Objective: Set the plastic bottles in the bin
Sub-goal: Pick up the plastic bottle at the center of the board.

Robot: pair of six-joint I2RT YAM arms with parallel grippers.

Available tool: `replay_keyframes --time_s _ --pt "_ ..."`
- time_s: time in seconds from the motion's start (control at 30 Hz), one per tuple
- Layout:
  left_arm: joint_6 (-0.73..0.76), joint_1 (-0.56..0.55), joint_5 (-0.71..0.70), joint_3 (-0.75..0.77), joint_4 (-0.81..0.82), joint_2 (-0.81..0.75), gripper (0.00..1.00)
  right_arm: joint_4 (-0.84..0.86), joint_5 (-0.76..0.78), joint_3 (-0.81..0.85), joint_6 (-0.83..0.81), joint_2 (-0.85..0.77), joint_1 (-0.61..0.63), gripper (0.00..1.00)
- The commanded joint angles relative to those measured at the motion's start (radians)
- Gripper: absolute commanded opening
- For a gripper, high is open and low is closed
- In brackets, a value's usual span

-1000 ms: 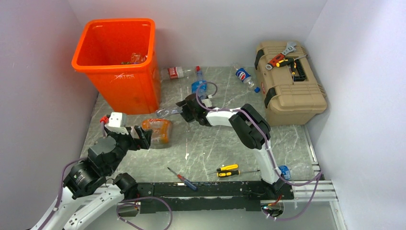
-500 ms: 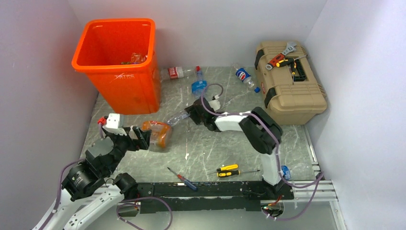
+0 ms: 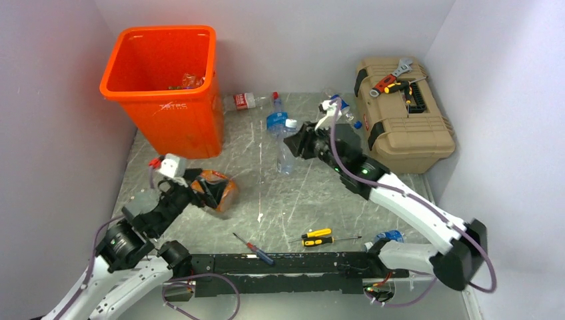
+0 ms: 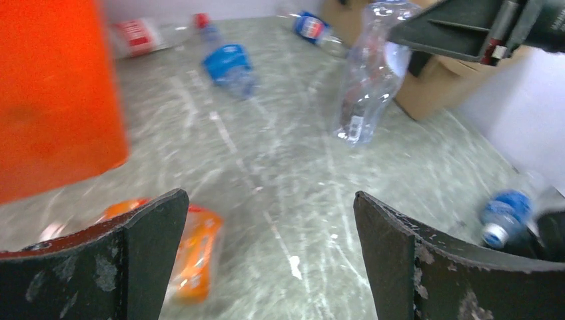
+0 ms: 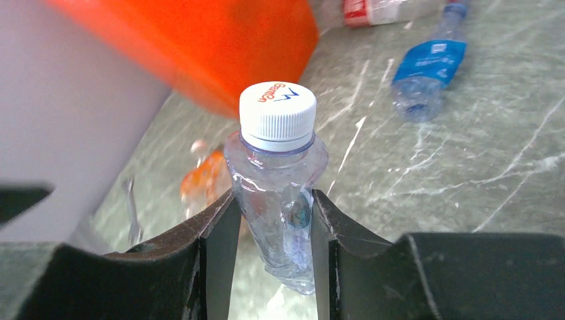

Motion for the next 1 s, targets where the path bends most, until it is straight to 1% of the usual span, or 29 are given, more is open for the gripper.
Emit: replay_keyframes --time_s 0.0,0.07,0.1,0.13,0.2,0.33,0.47,0.57,0.67,0.73,0.83,0.9,0.97 --pt "0.108 -0.001 0.443 0.072 0.224 0.198 0.99 -0.186 -0.321 -0.034 -0.217 -0.155 -0.016 0.25" --pt "0.124 -0.001 0.661 0.144 0.223 0.33 1.0 -0.207 -0.438 -0.04 -0.225 -0.215 -0.024 0.25" --pt "0.118 -0.001 0.73 0.177 0.225 0.395 1.0 -0.207 -0.477 -0.048 -0.218 -0.248 -0.026 0.25" --pt "0.1 -0.001 0.782 0.203 0.246 0.447 0.99 -0.197 -0.506 -0.063 -0.209 -0.279 -0.032 0.25" --pt "0.061 0.001 0.851 0.203 0.322 0.521 0.99 -0.173 -0.587 -0.084 -0.19 -0.334 -0.051 0.25" --pt "-0.013 0.002 0.93 0.174 0.498 0.607 0.99 -0.098 -0.698 -0.111 -0.13 -0.397 -0.086 0.24" --pt "-0.083 0.003 0.983 0.161 0.641 0.651 0.99 -0.048 -0.752 -0.119 -0.091 -0.404 -0.099 0.24" --pt "-0.119 0.003 1.002 0.16 0.706 0.68 0.99 0.023 -0.777 -0.146 -0.044 -0.393 -0.105 0.23" --pt "-0.123 0.002 1.011 0.177 0.701 0.714 0.99 0.148 -0.815 -0.175 0.026 -0.37 -0.111 0.22" --pt "-0.118 0.002 1.008 0.183 0.687 0.726 0.94 0.197 -0.83 -0.183 0.058 -0.35 -0.111 0.22" --pt "-0.112 0.002 1.012 0.188 0.674 0.732 0.8 0.226 -0.838 -0.181 0.079 -0.334 -0.113 0.22" --pt "-0.103 0.002 1.011 0.188 0.659 0.73 0.66 0.23 -0.84 -0.175 0.083 -0.328 -0.113 0.22" --pt "-0.102 0.002 1.007 0.184 0.658 0.726 0.5 0.233 -0.836 -0.172 0.086 -0.326 -0.113 0.22"
